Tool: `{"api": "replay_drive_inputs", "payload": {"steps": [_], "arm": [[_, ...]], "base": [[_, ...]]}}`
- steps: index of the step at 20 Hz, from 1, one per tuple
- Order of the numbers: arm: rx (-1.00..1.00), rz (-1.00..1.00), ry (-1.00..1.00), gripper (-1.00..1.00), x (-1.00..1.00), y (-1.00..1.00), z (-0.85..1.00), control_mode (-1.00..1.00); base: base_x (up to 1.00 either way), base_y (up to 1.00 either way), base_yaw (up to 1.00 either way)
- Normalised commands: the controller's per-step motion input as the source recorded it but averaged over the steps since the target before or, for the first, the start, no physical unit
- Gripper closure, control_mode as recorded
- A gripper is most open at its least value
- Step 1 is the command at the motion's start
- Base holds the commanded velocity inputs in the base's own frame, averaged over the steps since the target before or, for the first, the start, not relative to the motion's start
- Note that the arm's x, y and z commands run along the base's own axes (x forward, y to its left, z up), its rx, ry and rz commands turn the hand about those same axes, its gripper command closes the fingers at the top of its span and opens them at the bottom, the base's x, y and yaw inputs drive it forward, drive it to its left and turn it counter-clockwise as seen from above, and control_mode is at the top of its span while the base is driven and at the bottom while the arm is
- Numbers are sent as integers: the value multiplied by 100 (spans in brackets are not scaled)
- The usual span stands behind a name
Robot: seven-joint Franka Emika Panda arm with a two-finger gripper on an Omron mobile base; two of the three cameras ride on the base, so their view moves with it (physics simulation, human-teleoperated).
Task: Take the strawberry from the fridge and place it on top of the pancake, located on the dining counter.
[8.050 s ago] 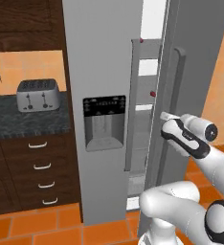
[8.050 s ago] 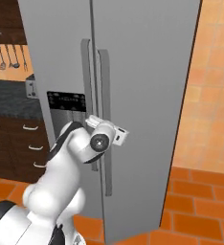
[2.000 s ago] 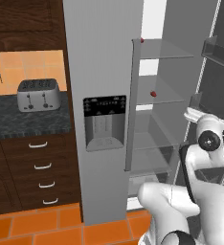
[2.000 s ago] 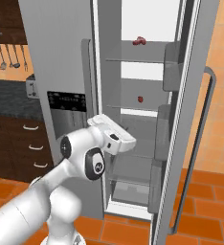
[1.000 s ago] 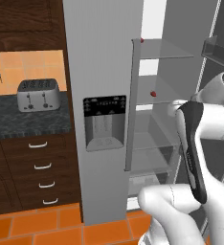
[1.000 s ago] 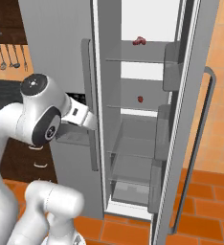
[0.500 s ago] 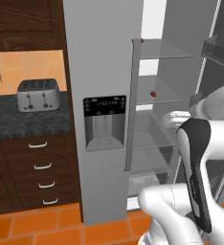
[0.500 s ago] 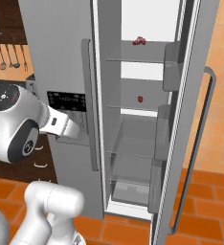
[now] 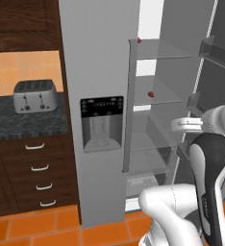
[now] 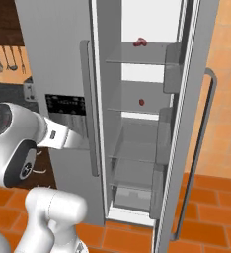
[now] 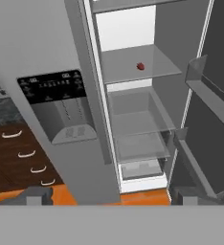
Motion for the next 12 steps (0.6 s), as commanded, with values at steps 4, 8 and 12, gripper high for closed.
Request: {"api": "replay_drive_inputs", "payload": {"steps": [4, 8, 12], "arm": [[0, 0, 0, -100, 0, 0, 0, 100], [0, 0, 0, -100, 0, 0, 0, 100], [0, 0, 0, -100, 0, 0, 0, 100]], "base": [[32, -26, -14], [65, -23, -13], [55, -34, -6]]}}
